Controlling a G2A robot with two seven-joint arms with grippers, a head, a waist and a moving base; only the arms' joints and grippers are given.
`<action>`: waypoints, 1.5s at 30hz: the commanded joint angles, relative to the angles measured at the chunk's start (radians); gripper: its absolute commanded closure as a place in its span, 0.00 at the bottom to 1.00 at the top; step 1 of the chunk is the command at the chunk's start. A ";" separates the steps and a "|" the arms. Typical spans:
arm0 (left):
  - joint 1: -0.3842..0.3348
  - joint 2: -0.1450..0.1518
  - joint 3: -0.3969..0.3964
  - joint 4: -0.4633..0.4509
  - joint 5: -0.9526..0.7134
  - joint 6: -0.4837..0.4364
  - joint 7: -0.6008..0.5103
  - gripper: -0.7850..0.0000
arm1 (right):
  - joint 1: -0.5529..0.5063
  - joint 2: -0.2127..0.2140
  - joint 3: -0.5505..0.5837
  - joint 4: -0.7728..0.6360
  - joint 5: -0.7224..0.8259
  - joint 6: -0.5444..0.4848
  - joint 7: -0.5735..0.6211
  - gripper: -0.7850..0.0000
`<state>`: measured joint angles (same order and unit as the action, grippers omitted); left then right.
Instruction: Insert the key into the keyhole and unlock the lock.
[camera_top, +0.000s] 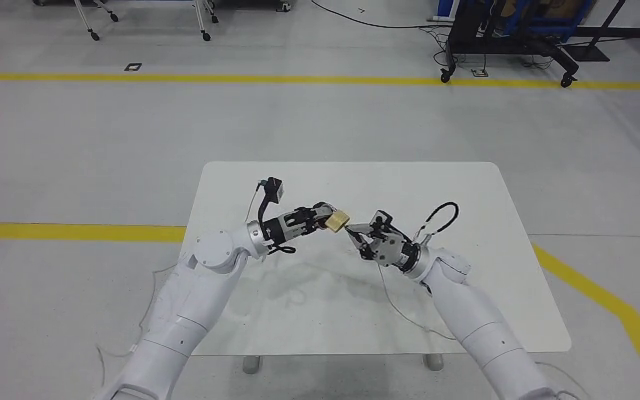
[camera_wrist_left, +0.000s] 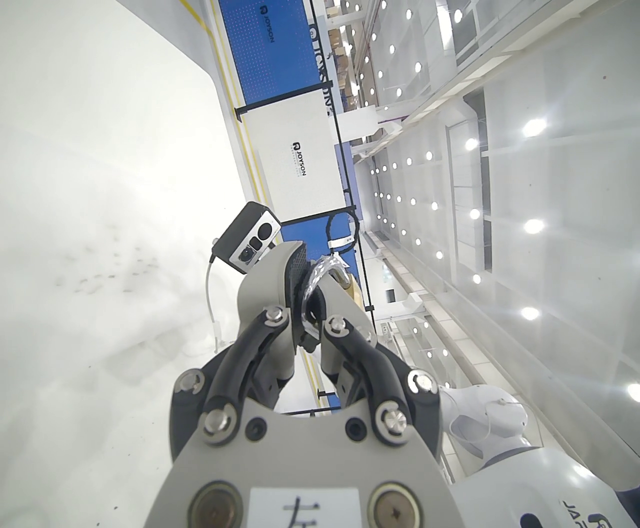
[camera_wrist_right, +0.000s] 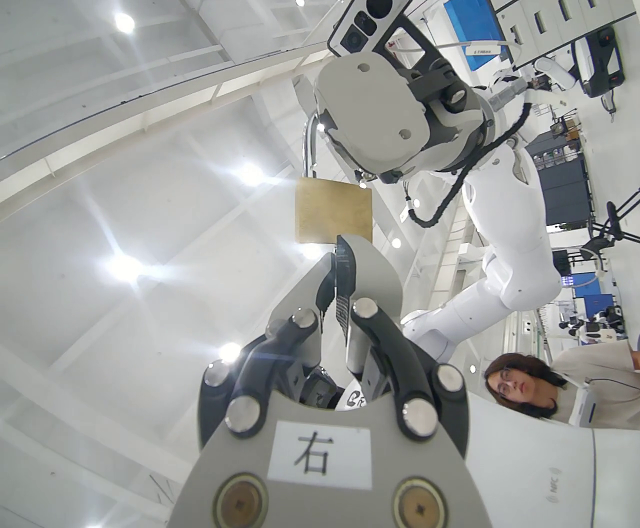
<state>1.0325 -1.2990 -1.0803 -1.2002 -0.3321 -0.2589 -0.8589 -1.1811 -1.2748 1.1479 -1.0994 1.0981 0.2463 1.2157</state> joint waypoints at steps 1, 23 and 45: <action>0.002 0.001 0.000 -0.003 0.003 0.003 0.003 1.00 | 0.003 0.000 -0.001 0.005 -0.003 -0.005 0.001 1.00; -0.092 -0.017 0.093 0.085 0.083 0.364 0.103 1.00 | -0.274 0.099 0.352 -0.426 -0.508 -0.404 -0.298 0.00; -0.254 -0.104 0.316 0.307 0.215 0.432 0.058 0.00 | -0.376 0.110 0.447 -0.553 -0.557 -0.441 -0.386 0.00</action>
<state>0.7786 -1.4020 -0.7578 -0.8971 -0.1032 0.1758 -0.7982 -1.5573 -1.1649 1.5953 -1.6521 0.5408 -0.1952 0.8295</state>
